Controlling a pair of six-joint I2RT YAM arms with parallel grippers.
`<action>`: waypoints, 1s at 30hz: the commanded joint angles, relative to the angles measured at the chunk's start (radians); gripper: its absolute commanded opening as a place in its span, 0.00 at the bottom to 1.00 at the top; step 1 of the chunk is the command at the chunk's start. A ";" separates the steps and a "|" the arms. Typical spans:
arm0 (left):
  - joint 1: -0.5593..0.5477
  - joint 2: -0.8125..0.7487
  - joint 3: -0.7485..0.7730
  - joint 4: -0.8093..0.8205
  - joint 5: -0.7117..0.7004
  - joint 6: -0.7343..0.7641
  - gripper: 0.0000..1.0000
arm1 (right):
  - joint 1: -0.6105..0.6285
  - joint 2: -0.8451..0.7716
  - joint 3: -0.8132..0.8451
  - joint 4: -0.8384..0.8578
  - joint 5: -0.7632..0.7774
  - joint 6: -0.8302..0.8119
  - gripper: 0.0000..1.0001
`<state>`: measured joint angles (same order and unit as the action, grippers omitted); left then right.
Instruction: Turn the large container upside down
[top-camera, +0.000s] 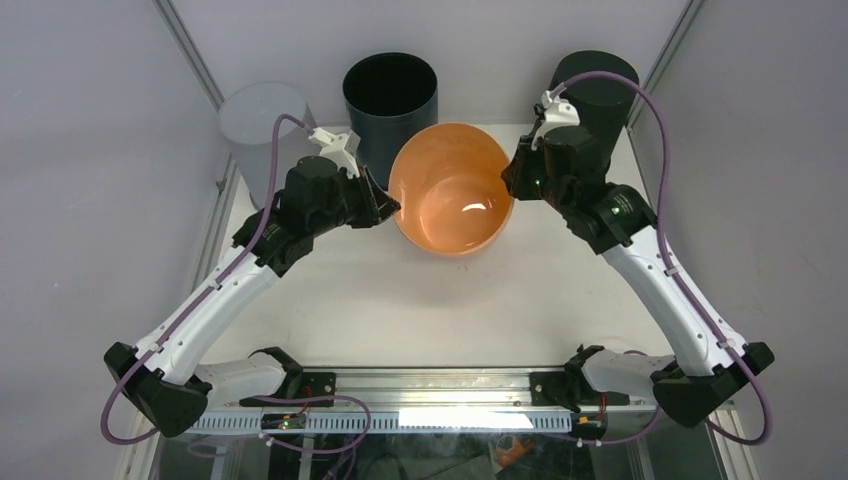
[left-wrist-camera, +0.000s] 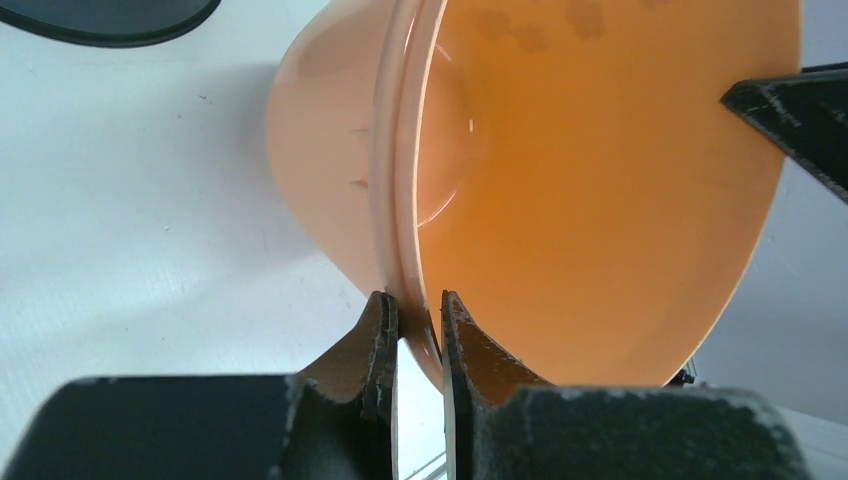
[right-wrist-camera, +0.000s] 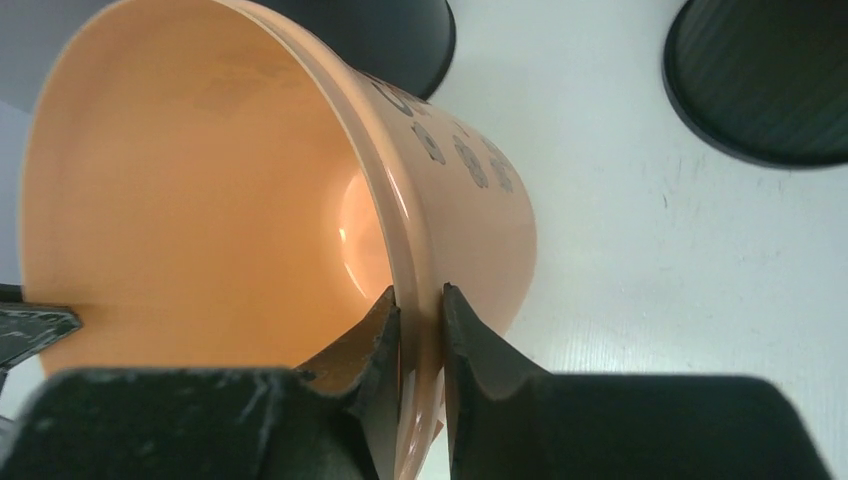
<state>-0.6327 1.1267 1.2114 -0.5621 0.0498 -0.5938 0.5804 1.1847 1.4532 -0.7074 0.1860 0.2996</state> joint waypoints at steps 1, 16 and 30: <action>-0.030 0.011 0.023 0.229 0.209 -0.025 0.00 | 0.044 0.071 0.012 -0.025 -0.156 0.124 0.00; -0.032 0.143 0.023 0.254 0.231 -0.052 0.00 | -0.031 0.099 -0.090 0.020 -0.221 0.128 0.30; -0.031 0.184 0.041 0.254 0.201 -0.042 0.00 | -0.035 0.032 0.096 -0.043 -0.173 -0.080 0.92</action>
<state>-0.6216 1.3186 1.2045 -0.4427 0.0963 -0.6151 0.5152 1.2510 1.4525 -0.8314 0.0986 0.2848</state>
